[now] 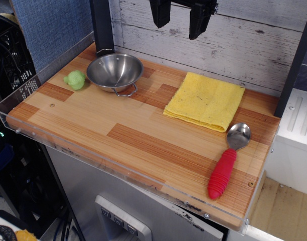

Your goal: Pick up the spoon and put it on the yellow cloth

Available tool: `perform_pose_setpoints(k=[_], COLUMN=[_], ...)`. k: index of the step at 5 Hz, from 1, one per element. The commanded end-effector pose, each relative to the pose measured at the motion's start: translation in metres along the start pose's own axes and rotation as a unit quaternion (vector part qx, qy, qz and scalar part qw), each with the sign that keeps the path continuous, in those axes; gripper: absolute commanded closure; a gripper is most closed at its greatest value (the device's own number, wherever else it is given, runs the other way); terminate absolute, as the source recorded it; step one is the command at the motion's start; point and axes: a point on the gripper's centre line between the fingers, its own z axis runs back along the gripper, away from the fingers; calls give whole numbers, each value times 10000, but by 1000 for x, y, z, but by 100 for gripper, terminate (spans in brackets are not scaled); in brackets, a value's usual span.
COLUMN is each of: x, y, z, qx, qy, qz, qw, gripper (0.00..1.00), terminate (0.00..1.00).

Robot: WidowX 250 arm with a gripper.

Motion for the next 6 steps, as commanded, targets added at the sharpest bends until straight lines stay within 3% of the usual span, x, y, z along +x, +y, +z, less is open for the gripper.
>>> perform_pose_setpoints(k=[1,3,4,5,6], x=[0,-12,-29,-49,-71], y=[0,-34,-66,-96,-117], z=[0,-6,-6,-16,-34], qx=[0,445,472,83,-224], qy=[0,102,68,14,188], qz=[0,50,298,877,1014], qw=[10000,9989,9984,9961,9944], gripper=[0,0,0,0,0], terminate=[0,0,0,0,0])
